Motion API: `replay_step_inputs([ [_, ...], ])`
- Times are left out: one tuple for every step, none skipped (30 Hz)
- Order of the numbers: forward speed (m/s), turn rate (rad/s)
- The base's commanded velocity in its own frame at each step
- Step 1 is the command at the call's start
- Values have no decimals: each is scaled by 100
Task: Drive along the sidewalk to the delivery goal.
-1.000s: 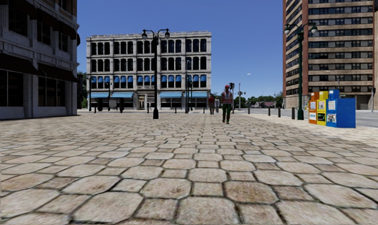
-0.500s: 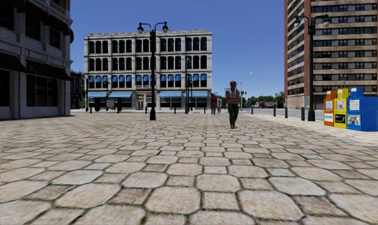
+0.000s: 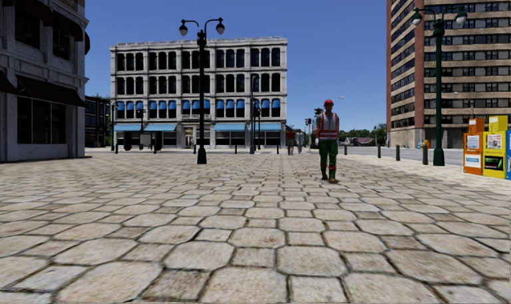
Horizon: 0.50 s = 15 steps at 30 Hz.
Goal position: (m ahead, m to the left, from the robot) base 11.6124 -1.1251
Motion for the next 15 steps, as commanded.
replay_step_inputs([
  [200,0],
  [200,0],
  [200,0],
  [200,-2],
  [200,-8],
  [200,-8],
  [200,-14],
  [200,-17],
  [200,-19],
  [200,-19],
  [200,-19],
  [200,-19],
  [200,-19],
  [200,-19],
  [200,-19],
])
